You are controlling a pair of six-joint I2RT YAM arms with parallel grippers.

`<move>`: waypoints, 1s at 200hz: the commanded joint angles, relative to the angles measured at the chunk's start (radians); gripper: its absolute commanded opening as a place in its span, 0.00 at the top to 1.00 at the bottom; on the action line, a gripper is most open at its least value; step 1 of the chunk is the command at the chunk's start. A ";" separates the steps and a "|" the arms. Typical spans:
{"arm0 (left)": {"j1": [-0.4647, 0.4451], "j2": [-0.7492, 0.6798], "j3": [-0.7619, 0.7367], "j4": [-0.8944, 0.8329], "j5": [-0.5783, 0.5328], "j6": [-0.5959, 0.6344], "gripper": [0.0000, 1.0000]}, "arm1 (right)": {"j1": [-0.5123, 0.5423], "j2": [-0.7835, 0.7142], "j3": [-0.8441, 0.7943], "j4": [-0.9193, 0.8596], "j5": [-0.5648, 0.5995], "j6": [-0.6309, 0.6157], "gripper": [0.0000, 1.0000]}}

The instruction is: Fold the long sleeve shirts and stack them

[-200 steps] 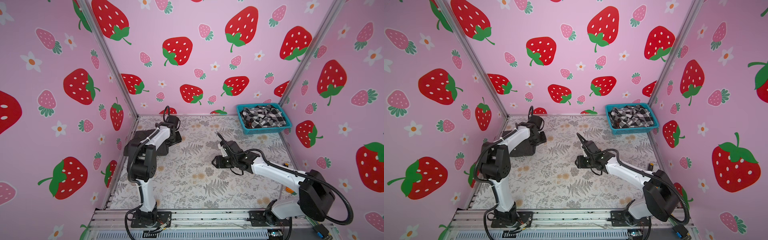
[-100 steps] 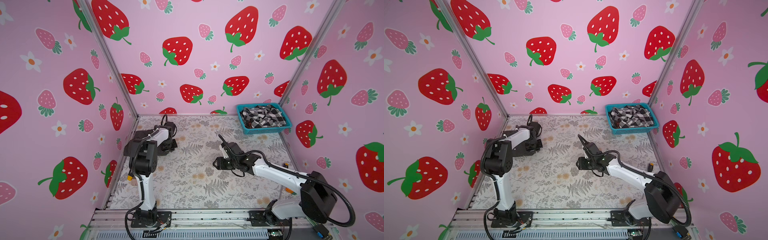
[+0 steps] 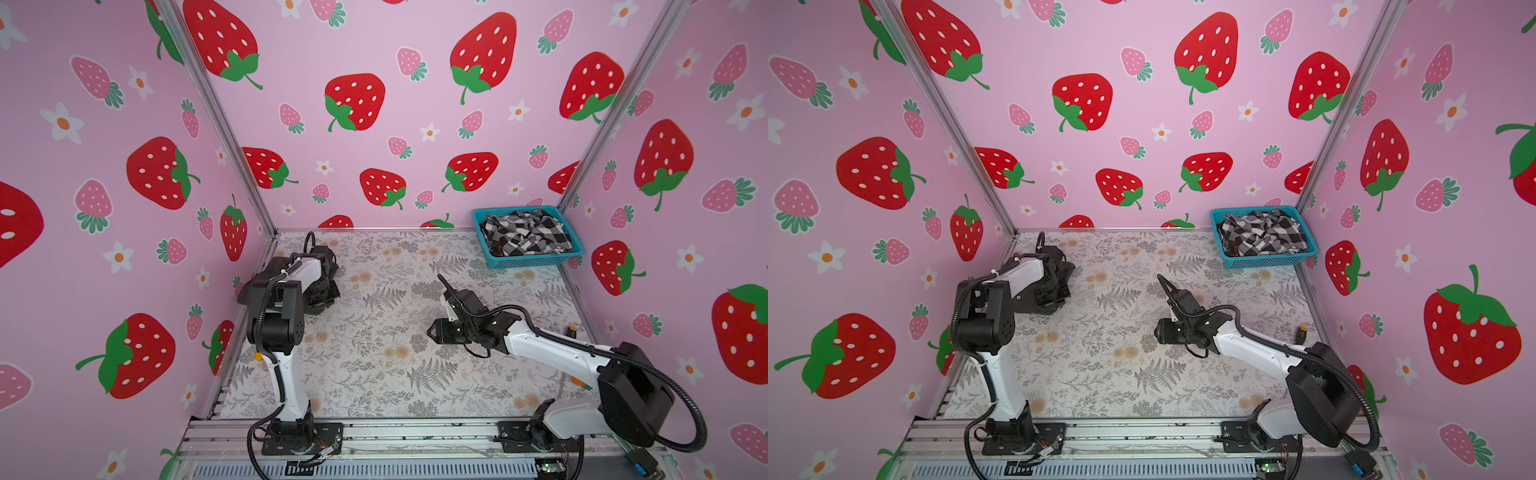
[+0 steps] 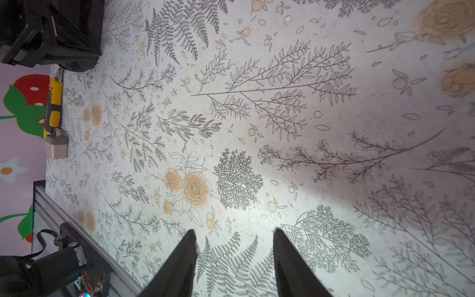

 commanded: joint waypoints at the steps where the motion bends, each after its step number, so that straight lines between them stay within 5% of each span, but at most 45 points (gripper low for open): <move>1: 0.003 0.001 0.064 -0.044 0.004 -0.010 0.78 | 0.003 -0.027 -0.004 -0.002 0.024 0.014 0.49; 34: -0.040 -0.115 0.088 -0.054 0.051 -0.034 0.49 | -0.037 -0.079 0.036 -0.060 0.115 0.006 0.49; 63: -0.077 -0.292 0.122 -0.084 0.079 -0.016 0.40 | -0.110 -0.193 0.062 -0.087 0.274 0.009 0.49; 87: -0.076 -0.490 0.076 -0.029 0.019 0.021 0.38 | -0.155 -0.339 0.055 -0.068 0.479 -0.014 0.40; 111: -0.064 -0.711 -0.131 0.167 -0.142 0.075 0.34 | -0.161 -0.495 -0.010 0.051 0.702 -0.083 0.26; 123: -0.055 -0.801 -0.299 0.319 -0.274 0.110 0.19 | -0.163 -0.575 -0.092 0.142 0.805 -0.076 0.18; 135: -0.050 -0.862 -0.478 0.481 -0.420 0.137 0.15 | -0.163 -0.652 -0.197 0.248 0.875 -0.044 0.13; 143: -0.038 -0.891 -0.584 0.564 -0.480 0.126 0.16 | -0.163 -0.709 -0.278 0.342 0.899 -0.097 0.01; 165: 0.054 -0.922 -0.732 0.653 -0.433 0.084 0.09 | -0.166 -0.803 -0.462 0.575 0.958 -0.330 0.00; 181: 0.100 -0.899 -0.798 0.693 -0.404 0.094 0.06 | -0.178 -0.790 -0.479 0.508 1.117 -0.318 0.00; 200: 0.129 -0.847 -0.829 0.729 -0.411 0.118 0.05 | -0.222 -0.739 -0.507 0.490 1.161 -0.344 0.00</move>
